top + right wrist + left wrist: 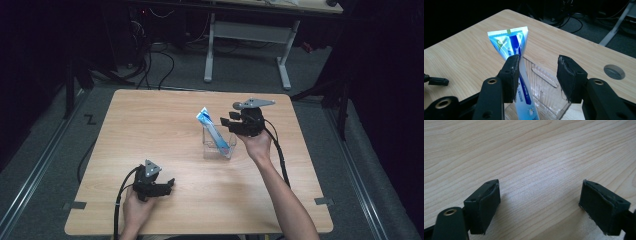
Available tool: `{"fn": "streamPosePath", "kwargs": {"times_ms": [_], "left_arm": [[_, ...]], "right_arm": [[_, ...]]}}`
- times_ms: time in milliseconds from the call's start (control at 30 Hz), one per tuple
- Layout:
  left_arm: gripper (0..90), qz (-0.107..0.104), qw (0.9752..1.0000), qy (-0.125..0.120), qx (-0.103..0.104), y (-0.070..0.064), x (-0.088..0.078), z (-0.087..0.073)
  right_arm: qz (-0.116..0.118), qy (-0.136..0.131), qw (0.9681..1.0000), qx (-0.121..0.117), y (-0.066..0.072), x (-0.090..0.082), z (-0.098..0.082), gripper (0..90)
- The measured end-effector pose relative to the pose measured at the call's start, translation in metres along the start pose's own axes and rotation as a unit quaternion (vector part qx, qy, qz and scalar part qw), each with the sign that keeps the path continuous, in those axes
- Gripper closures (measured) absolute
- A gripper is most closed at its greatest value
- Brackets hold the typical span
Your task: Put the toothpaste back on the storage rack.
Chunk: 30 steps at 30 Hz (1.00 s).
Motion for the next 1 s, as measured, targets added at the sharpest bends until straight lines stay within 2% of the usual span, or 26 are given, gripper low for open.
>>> {"fn": "streamPosePath", "kwargs": {"times_ms": [633, 1000], "left_arm": [[17.1, 0.0, 1.0, 0.0, 0.0, 0.0, 0.0, 0.0], [17.1, 0.0, 1.0, 0.0, -0.001, 0.0, 0.0, 0.0]], "right_arm": [[-0.01, -0.006, 0.9998, 0.015, -0.014, -0.017, -0.008, 55.5], [-0.02, -0.012, 0.9994, 0.024, -0.027, -0.036, -0.013, 54.7]]}}
Point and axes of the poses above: each handheld gripper's, and its own axes: x roughly forward along the jaws, z roughly out of its top, y roughly to its left, the point moved 9 cm from there along x, roughly forward along the jaws, and after that the axes turned 7 degrees about -z, right-handed, at the moved point
